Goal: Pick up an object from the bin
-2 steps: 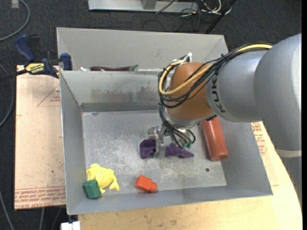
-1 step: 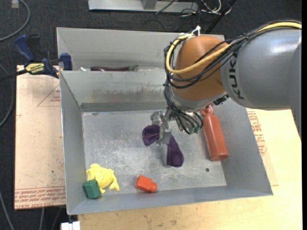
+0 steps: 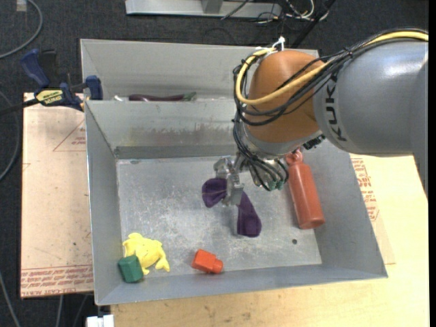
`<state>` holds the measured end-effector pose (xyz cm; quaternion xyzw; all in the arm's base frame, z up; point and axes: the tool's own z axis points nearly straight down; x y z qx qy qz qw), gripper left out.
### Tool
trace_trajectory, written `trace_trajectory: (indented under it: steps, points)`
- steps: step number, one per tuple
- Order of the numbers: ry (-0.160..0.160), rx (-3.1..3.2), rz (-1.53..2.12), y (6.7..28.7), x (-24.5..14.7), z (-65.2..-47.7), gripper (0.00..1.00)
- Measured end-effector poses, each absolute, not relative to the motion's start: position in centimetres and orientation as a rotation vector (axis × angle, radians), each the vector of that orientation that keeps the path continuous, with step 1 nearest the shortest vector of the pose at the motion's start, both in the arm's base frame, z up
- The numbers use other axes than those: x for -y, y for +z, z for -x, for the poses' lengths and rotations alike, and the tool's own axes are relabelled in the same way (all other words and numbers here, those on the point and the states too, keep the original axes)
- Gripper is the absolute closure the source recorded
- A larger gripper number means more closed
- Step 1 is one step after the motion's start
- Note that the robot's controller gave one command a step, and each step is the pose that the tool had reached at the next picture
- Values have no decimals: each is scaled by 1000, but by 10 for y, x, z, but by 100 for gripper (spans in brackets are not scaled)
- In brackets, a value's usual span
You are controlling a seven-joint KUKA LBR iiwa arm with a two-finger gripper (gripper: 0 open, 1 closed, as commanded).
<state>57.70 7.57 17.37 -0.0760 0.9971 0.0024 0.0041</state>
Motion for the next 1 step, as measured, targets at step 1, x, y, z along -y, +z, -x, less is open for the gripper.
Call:
trace_trajectory:
  steps: [1]
  points:
    - [9,-3126,148,301,-69,-587,100]
